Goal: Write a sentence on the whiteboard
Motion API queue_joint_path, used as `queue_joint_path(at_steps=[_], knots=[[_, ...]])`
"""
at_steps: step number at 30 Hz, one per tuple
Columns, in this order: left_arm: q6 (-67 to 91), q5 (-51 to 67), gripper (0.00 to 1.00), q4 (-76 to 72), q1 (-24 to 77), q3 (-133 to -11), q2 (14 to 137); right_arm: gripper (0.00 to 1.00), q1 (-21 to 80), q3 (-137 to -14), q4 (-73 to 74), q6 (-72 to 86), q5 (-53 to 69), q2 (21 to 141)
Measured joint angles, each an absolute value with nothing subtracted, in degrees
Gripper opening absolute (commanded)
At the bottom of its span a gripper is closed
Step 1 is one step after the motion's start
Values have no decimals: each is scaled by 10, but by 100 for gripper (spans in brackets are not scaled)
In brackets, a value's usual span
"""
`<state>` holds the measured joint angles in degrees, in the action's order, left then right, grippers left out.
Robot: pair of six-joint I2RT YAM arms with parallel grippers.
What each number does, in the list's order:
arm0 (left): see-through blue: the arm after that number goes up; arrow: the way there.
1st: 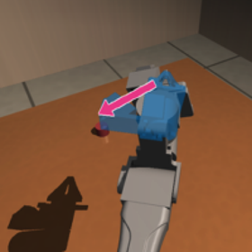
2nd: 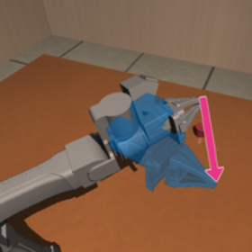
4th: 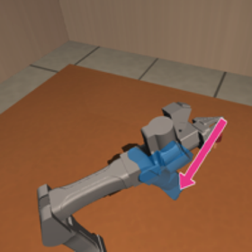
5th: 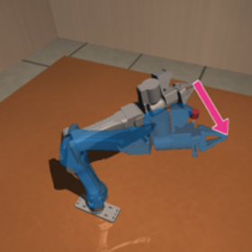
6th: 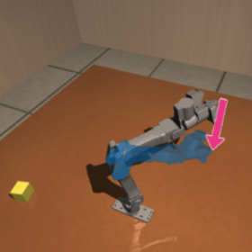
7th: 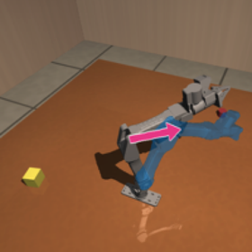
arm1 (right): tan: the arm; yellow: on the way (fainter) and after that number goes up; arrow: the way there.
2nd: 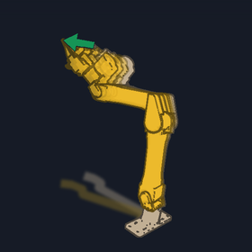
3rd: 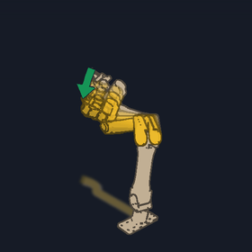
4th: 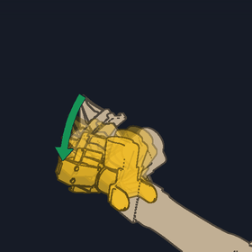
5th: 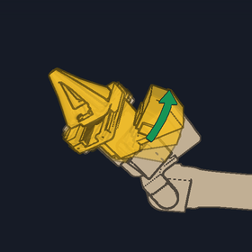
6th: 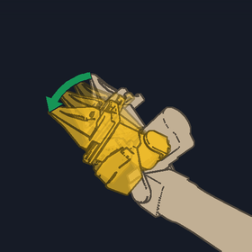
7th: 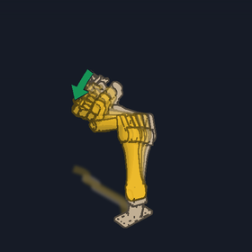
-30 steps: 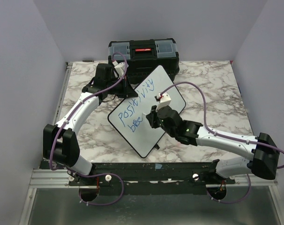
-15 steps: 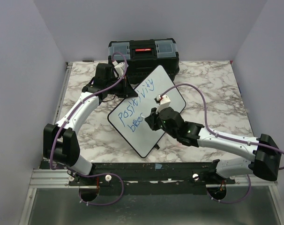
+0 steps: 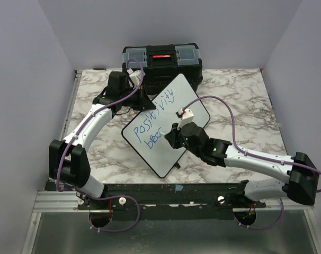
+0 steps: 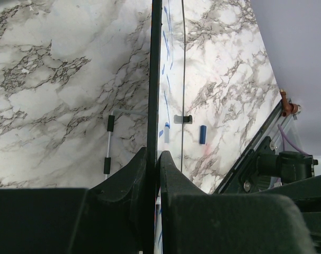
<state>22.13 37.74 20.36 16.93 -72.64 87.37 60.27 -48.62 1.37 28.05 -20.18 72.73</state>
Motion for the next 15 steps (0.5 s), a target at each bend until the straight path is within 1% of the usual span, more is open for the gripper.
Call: queue_joint_path(at_steps=[15], knots=[[221,377,0,202,169,-727,874,1,604,-503,50,284,-234,735]])
